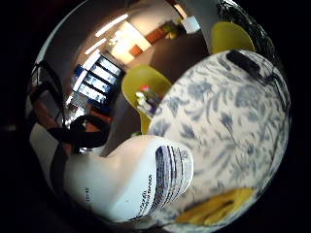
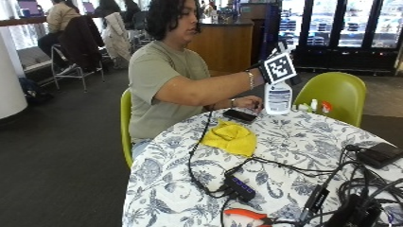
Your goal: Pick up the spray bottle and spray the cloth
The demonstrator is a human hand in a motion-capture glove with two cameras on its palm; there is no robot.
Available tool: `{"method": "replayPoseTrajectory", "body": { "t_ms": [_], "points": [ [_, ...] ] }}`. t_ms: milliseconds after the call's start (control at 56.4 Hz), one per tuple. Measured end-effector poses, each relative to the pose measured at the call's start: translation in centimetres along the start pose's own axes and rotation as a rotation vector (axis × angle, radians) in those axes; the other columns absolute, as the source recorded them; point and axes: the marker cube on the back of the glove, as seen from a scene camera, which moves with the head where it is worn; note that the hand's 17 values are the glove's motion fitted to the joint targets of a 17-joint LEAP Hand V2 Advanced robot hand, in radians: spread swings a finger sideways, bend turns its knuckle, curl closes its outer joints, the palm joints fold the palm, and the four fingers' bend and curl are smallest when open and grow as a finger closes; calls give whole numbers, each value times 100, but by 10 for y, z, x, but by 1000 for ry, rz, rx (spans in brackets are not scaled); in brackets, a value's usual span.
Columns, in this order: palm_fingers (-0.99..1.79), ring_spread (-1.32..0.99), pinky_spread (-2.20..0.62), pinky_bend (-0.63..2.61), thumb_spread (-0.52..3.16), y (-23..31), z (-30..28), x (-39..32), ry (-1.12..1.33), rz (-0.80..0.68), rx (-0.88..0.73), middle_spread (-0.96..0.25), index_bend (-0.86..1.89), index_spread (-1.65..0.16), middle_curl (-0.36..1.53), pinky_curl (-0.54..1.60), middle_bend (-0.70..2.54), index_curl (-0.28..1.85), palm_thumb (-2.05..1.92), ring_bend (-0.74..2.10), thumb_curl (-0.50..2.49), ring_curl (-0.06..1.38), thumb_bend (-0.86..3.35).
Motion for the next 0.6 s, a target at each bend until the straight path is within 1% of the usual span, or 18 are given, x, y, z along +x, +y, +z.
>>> {"method": "replayPoseTrajectory", "body": {
  "t_ms": [35,142,195,230,284,355,408,479,603],
  "points": [
    [133,-19,-26,53,47,-2,9,15,16,-17,30,-18,20,-28,61,45,60,68,104,75,86,50,-2],
    [133,-19,-26,53,46,10,28,52,47,-33,-9,-18,20,-28,61,45,61,68,103,75,86,50,-2],
    [133,-19,-26,53,45,2,30,62,58,-23,46,-18,21,-28,61,45,60,69,103,75,87,50,-2],
    [133,-19,-26,53,45,0,32,64,53,-15,48,-18,21,-28,61,45,60,69,103,75,87,50,-2],
    [133,-19,-26,53,44,2,34,69,64,4,9,-18,21,-28,61,45,60,69,103,75,87,51,-2],
    [134,-19,-27,52,43,-9,36,69,39,27,42,-18,22,-28,61,45,61,69,103,74,87,50,-2],
    [134,-19,-27,52,42,-8,38,67,37,27,11,-18,23,-28,61,45,61,70,102,74,87,51,-3],
    [134,-19,-27,52,41,-9,41,61,43,20,24,-18,23,-28,61,45,61,70,102,75,88,51,-2],
    [134,-19,-27,52,40,0,45,68,140,16,-33,-19,23,-28,61,45,62,70,102,75,88,51,-2]
  ]
}}
